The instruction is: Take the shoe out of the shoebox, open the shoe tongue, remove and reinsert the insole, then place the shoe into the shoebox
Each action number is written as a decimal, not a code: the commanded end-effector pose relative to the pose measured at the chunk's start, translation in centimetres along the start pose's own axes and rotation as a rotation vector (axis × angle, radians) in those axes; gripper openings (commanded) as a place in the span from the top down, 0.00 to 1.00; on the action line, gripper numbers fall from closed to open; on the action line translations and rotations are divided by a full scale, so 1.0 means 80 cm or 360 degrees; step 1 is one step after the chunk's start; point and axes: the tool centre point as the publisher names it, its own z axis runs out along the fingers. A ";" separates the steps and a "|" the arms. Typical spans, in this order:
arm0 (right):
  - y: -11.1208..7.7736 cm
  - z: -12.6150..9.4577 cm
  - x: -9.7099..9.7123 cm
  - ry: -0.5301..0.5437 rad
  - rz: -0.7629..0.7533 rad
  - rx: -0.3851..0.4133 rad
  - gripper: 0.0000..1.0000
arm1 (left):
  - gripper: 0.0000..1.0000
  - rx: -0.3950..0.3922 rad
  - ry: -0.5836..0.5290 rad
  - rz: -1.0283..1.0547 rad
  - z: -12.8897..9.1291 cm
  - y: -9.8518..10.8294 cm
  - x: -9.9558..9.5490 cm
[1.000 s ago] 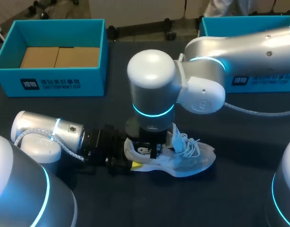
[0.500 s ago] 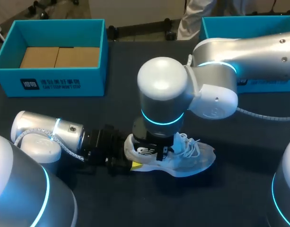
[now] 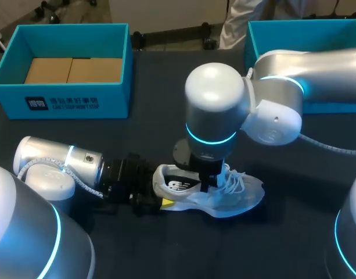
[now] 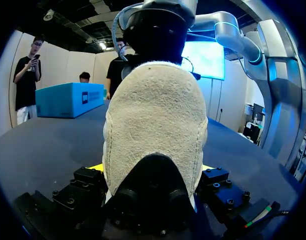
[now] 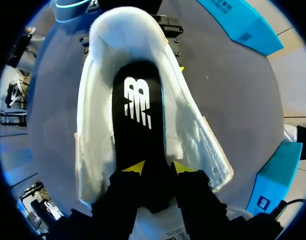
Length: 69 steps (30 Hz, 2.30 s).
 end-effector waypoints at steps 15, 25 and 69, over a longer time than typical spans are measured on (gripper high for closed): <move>-0.004 0.054 0.036 0.0289 -0.0017 0.0154 0.73 | 1.00 -0.0003 -0.0004 0.0000 0.000 0.002 0.002; -0.030 0.052 0.070 0.0426 0.0045 0.0082 1.00 | 1.00 -0.0003 -0.0004 0.0000 0.000 0.002 0.002; -0.027 -0.055 0.041 0.0241 0.0146 -0.1037 1.00 | 1.00 -0.0003 -0.0004 0.0000 0.000 0.002 0.002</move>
